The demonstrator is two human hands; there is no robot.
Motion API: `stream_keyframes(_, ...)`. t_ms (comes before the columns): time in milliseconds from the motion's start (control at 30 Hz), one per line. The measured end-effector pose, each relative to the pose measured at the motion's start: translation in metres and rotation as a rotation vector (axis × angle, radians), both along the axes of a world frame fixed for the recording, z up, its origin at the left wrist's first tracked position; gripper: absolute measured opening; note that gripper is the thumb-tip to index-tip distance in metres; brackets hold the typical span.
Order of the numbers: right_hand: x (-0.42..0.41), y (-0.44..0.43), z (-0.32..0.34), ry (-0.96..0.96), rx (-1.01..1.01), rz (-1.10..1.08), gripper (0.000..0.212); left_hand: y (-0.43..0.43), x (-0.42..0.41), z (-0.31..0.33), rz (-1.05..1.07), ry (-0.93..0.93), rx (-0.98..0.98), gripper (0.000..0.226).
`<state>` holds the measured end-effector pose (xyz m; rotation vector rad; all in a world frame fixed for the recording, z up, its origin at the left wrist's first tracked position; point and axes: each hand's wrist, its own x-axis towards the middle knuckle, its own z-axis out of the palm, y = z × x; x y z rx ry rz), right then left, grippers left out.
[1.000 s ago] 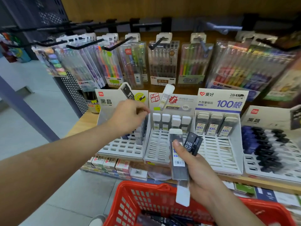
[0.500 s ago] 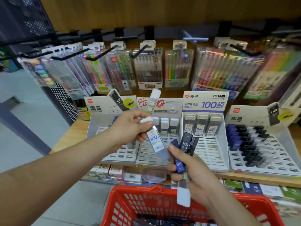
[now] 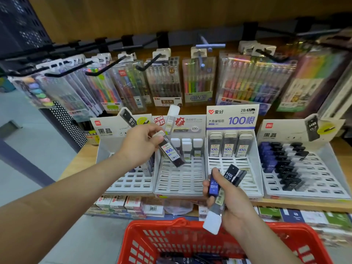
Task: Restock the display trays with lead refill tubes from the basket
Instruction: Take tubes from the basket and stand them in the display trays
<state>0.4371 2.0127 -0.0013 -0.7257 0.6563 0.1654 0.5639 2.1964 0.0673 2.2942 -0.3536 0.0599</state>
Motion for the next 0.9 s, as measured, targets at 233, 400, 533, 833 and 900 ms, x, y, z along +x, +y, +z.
stream_keyframes(233,-0.003,-0.027,-0.005,0.007,0.130,-0.034,0.011,-0.028,-0.006,0.015,-0.129,-0.141,0.036,0.021)
stream_keyframes(400,-0.011,-0.052,-0.010,0.021,-0.119,-0.066,0.011,-0.079,-0.016,0.020,-0.212,-0.184,-0.035,0.022)
stream_keyframes(533,-0.017,-0.068,-0.011,0.022,-0.215,-0.065,0.012,-0.103,-0.017,0.008,-0.294,-0.292,0.157,0.017)
stream_keyframes(833,-0.020,-0.077,-0.013,0.001,-0.252,-0.042,0.011,-0.115,-0.015,-0.013,-0.283,-0.303,0.326,0.022)
stream_keyframes(900,-0.019,-0.078,-0.013,-0.004,-0.249,-0.037,0.010,-0.117,-0.012,-0.013,-0.287,-0.302,0.355,0.023)
